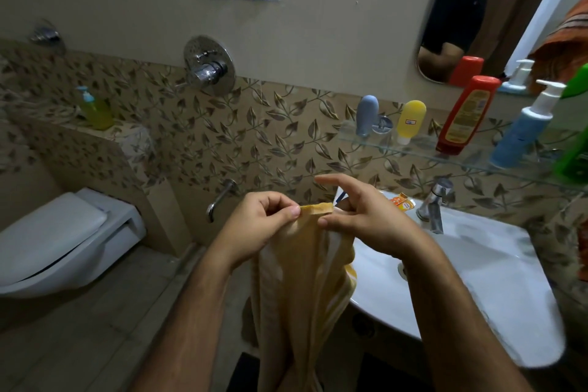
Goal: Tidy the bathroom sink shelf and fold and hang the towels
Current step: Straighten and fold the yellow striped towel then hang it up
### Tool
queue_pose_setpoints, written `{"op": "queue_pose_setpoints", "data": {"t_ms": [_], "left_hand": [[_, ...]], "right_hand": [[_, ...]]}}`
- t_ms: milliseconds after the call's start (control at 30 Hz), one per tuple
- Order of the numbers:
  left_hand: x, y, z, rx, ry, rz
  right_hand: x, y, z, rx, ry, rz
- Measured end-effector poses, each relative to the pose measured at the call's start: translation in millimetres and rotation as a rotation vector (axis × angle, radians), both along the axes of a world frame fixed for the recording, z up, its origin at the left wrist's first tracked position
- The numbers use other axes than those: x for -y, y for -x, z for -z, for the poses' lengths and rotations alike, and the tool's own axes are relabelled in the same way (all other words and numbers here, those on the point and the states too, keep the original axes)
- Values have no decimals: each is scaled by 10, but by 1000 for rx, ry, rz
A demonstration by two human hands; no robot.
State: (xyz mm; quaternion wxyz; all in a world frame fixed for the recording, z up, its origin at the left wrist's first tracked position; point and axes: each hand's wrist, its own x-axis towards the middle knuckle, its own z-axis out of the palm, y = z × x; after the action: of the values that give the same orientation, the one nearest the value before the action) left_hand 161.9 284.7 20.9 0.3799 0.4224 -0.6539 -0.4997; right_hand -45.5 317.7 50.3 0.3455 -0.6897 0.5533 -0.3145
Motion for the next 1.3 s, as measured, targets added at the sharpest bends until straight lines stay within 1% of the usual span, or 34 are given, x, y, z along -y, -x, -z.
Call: {"op": "queue_pose_setpoints", "data": {"t_ms": [67,100,167,233,267,300,333,467,533,567,600,633,667,700,767,800,867,900,933,1033,1067,1100,1133,1200,1267,1300], "left_hand": [[-2,46,-14,86,51,-55],[-2,64,-7,142,82,-103],[10,76,21,256,136,-259],[26,55,37,315,155,-412],[28,48,39,320,156,-443],[27,55,43,324,155,-448],[13,78,36,328,156,-434],[-69,233,-54,306,181,-294],[-97,269,-94,296,233,-236],[-100,263,-100,283,263,-218],[-98,246,-107,257,277,-193],[-98,227,-109,194,261,-148],[-97,210,-92,100,192,-88],[-97,192,-51,2,82,-25],[-107,157,103,-148,-119,62],[-120,128,205,-204,-171,75],[-150,34,384,-290,-237,32],[-154,-14,435,-316,-249,-10],[-157,-43,435,-322,-240,-60],[-82,-30,277,-197,-94,-152],[-55,0,196,-158,-38,-169],[-39,24,109,-143,7,-167],[-26,39,16,-109,58,-175],[7,10,-140,-4,190,-254],[32,-61,-239,74,295,-381],[30,-80,-277,96,319,-407]], "right_hand": [[-36,4,8,50,10,-5],[-42,6,20,81,13,28],[-33,49,57,119,48,183],[-27,141,74,150,121,380],[-25,188,70,186,136,438],[-19,225,70,218,130,440],[-23,219,57,225,108,389],[-4,27,99,174,35,37],[41,-48,157,110,23,-27],[54,-56,185,57,25,-33],[50,-57,180,47,16,-31],[43,-41,167,73,12,-16],[30,-24,137,150,0,-5],[24,-2,84,224,-1,6],[10,63,-62,291,34,47],[14,102,-122,327,55,86],[40,212,-206,417,92,183],[65,280,-212,416,108,226],[76,326,-228,357,102,266],[128,372,-177,-66,22,288],[128,346,-162,-158,-11,261],[123,316,-140,-176,-33,210],[104,281,-140,-135,-46,158],[79,268,-156,44,-45,96],[51,335,-202,167,-45,124],[44,368,-219,217,-50,136]]}}
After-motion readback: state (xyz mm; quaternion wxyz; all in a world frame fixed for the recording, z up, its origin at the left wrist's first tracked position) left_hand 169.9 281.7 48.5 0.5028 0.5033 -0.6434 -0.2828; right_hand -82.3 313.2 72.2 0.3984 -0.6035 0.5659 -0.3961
